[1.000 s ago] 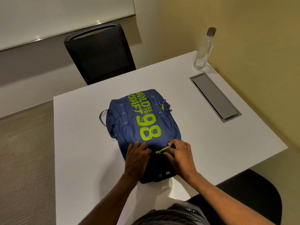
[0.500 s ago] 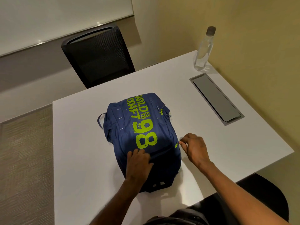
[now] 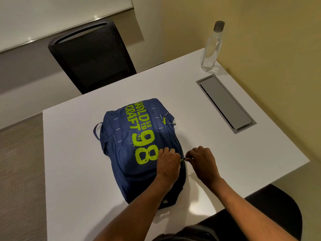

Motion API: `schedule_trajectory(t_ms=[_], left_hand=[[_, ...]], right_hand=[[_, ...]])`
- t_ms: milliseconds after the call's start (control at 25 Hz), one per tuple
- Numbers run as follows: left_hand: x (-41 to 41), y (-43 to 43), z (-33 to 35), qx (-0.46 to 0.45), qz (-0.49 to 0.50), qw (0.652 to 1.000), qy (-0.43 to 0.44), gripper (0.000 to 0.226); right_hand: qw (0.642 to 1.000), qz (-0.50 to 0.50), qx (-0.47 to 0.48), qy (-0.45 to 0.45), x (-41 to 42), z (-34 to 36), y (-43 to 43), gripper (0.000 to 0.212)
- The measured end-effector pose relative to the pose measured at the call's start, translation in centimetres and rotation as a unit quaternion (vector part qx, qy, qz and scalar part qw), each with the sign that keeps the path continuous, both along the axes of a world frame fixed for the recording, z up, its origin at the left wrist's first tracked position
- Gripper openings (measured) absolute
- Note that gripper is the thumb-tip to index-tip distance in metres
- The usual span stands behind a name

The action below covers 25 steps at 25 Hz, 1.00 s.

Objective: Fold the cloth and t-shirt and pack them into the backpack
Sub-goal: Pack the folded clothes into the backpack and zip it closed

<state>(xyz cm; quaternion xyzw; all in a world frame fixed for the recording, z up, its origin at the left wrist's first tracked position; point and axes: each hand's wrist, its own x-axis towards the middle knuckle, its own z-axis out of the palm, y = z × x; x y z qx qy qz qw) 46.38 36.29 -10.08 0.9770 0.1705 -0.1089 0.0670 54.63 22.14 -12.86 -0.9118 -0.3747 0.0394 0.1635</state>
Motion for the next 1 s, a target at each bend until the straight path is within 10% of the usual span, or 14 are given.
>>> schedule_trajectory(t_ms=[1000], left_hand=[[-0.3, 1.5, -2.5, -0.071, 0.005, 0.997, -0.028, 0.026]], right_hand=[[0.997, -0.027, -0.072, 0.029, 13.7, -3.7, 17.2, 0.011]])
